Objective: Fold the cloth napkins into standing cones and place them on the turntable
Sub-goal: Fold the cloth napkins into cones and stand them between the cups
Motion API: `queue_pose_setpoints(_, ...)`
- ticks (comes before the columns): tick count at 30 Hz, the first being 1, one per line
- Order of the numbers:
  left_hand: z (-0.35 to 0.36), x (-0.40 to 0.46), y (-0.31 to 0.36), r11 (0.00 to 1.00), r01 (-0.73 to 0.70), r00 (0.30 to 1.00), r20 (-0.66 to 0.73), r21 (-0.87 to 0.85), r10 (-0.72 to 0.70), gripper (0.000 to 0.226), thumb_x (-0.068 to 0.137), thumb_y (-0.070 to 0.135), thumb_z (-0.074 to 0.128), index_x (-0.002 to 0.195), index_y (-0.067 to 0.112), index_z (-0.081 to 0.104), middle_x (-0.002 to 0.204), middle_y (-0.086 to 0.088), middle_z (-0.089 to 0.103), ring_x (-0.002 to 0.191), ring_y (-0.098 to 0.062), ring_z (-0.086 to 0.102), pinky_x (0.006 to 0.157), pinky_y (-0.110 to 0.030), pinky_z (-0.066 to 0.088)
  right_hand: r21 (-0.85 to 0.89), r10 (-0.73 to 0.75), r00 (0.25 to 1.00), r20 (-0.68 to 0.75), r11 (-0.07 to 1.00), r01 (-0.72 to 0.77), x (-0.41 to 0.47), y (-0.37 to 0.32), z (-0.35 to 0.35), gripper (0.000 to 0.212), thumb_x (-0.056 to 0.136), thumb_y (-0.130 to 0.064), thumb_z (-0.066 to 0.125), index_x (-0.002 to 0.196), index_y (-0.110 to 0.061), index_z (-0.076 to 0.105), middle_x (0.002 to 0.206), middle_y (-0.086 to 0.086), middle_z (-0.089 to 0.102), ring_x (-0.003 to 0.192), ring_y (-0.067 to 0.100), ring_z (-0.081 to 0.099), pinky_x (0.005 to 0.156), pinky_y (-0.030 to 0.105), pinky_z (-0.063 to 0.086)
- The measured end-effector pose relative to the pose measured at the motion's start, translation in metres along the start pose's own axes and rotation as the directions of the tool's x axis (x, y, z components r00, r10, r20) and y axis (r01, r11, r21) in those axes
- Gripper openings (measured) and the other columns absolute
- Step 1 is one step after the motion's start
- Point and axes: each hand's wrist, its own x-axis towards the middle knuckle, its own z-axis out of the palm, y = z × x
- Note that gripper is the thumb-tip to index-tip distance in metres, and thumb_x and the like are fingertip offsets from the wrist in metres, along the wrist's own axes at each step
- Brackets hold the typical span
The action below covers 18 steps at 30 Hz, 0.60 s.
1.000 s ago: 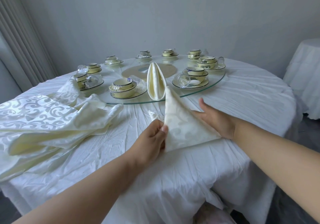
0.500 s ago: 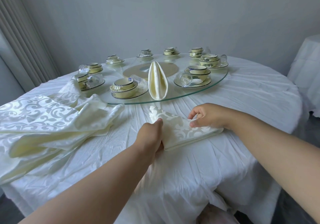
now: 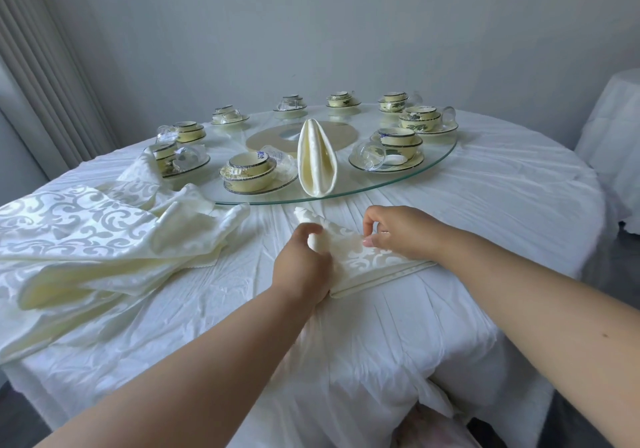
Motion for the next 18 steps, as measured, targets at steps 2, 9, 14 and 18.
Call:
queue_pose_setpoints(2,-0.005,0.002,0.004,0.986,-0.061,0.998,0.020,0.156,0.059,0.034,0.087,0.011,0.046,0.112,0.029,0.062,0.100,-0.007,0.059,0.061,-0.022,0.062,0.049,-0.024,0.050,-0.014,-0.013,1.000,0.009,1.000,0.013,0.001,-0.001,0.001,0.013,0.090,-0.035,0.062,0.090,-0.024,0.056,0.071,-0.009,0.054,0.063,0.008,0.049,0.055,0.024,0.034)
queue_pose_setpoints(9,-0.005,0.012,-0.004,0.319,-0.536,0.811,0.371,0.782,0.452,0.048,0.098,0.043,0.021,0.138,0.029,0.044,0.151,0.007,0.030,0.142,-0.020,0.014,0.113,-0.043,0.013,-0.036,-0.036,0.999,0.007,0.999,0.036,0.007,0.001,0.002,0.014,0.089,-0.035,0.064,0.086,-0.023,0.058,0.072,-0.008,0.054,0.063,0.009,0.049,0.055,0.025,0.035)
queue_pose_setpoints(14,-0.001,0.014,-0.017,0.430,-0.471,0.882,0.420,0.771,0.213,0.062,0.097,0.058,0.013,0.152,0.030,0.007,0.160,0.007,0.006,0.148,-0.016,0.001,0.114,-0.055,-0.009,0.106,-0.030,0.999,0.015,0.994,0.029,0.008,0.007,0.000,0.013,0.089,-0.036,0.064,0.085,-0.024,0.060,0.061,-0.009,0.050,0.052,0.005,0.042,0.053,0.023,0.031)
queue_pose_setpoints(18,-0.001,0.015,-0.018,0.424,-0.464,0.886,0.414,0.778,0.209,0.073,0.090,0.069,0.011,0.152,0.031,0.006,0.161,0.006,0.004,0.148,-0.017,0.000,0.116,-0.054,-0.009,0.120,-0.017,1.000,0.019,0.993,0.015,0.006,0.017,-0.009,0.011,0.086,-0.033,0.067,0.079,-0.028,0.060,0.056,-0.009,0.049,0.043,0.001,0.042,0.050,0.019,0.031)
